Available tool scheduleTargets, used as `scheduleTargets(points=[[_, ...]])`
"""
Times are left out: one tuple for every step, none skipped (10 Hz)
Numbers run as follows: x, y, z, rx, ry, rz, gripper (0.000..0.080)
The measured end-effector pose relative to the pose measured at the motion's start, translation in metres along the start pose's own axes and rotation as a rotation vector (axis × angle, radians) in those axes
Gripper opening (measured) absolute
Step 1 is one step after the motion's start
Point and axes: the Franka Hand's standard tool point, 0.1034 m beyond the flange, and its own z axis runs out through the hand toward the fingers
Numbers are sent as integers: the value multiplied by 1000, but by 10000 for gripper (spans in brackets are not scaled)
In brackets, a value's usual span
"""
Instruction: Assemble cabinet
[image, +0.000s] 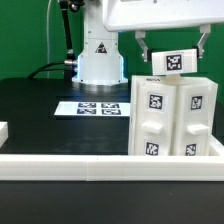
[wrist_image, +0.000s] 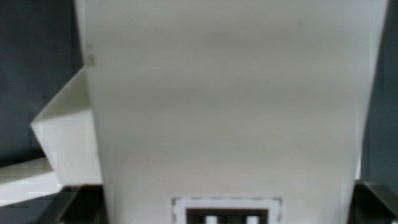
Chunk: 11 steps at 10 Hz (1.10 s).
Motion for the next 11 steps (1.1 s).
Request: scheduleTargets(points=[[1, 0, 0, 1, 5, -2, 561], [1, 0, 0, 1, 5, -2, 561], [1, 0, 0, 1, 5, -2, 561], [1, 0, 0, 1, 5, -2, 561], [1, 0, 0, 1, 5, -2, 561], [1, 0, 0, 1, 5, -2, 561], [1, 0, 0, 1, 5, -1, 561], [1, 0, 0, 1, 5, 32, 561], [1, 0, 0, 1, 5, 27, 561], [1, 0, 0, 2, 5, 30, 561], [1, -1, 0, 8, 3, 161, 561]])
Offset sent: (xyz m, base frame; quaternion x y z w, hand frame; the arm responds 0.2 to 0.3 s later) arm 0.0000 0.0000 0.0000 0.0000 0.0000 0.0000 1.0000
